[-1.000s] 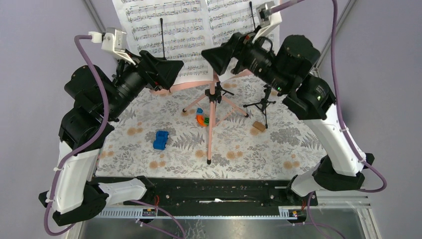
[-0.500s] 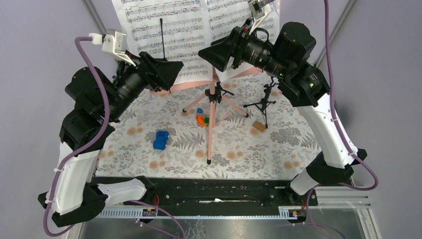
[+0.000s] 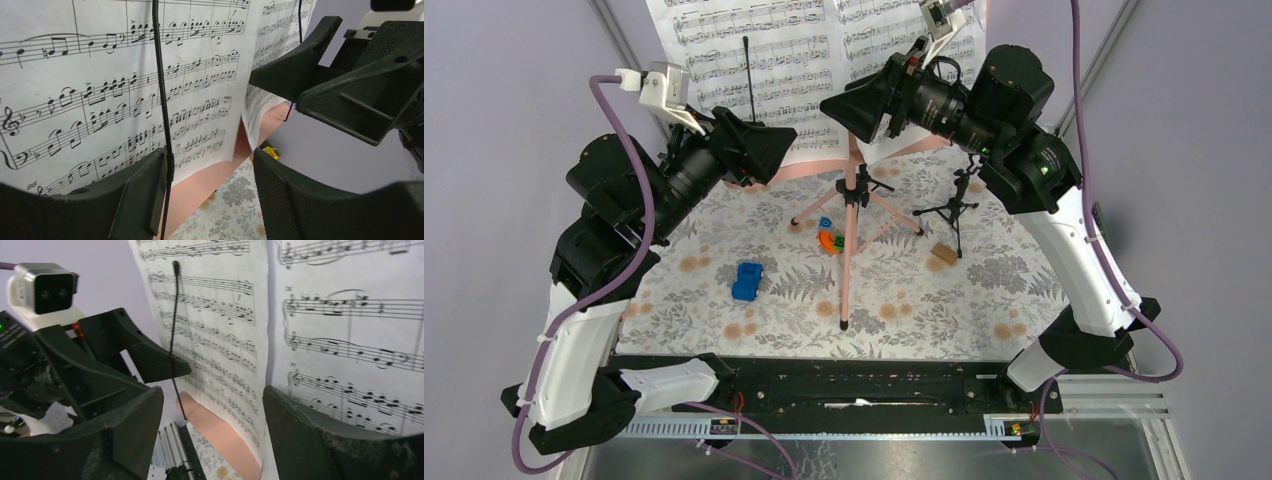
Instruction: Pack up the instrument practice props
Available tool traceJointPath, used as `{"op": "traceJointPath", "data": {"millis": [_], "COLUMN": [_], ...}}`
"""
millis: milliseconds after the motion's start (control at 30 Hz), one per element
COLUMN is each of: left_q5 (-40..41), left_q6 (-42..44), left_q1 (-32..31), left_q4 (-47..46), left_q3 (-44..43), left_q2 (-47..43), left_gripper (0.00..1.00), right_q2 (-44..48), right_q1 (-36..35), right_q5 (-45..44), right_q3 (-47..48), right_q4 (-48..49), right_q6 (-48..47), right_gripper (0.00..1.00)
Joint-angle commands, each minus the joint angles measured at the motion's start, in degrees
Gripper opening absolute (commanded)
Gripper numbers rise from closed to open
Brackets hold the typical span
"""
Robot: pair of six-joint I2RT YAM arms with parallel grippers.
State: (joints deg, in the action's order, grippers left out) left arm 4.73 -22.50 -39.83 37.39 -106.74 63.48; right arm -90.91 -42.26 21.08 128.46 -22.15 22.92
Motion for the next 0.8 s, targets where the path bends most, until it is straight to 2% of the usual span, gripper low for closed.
{"op": "traceJointPath", "data": {"millis": [0, 200, 467, 767], "left_q5": [-0.73, -0.84, -1.16, -1.65], "left_q6": [0.01, 0.05, 0.00, -0.17], "left_q1": [0.02, 0.02, 0.02, 0.02], "left_q4": [-2.65, -2.65, -2.80, -3.22], "left_q3": [-0.22, 0.04, 0.17, 0.72], "left_q2": [-0.21, -0.20, -0.25, -0.20], "left_gripper": [0.66, 0.66, 0.66, 0.65], "right_q2": [1.99, 0.74, -0.98, -2.81], "right_q1": [0.16, 0.10, 0.16, 0.16], "right_q5": [-5.99, -3.94, 5.85, 6.42], "right_q3": [-1.56, -0.53, 0.33, 0.73], "right_q4": [3.42, 3.45, 6.38, 7.48], "right_q6": [-1.63, -1.02, 1.72, 3.28], "right_gripper": [0.79, 0.78, 0.75, 0.73]}}
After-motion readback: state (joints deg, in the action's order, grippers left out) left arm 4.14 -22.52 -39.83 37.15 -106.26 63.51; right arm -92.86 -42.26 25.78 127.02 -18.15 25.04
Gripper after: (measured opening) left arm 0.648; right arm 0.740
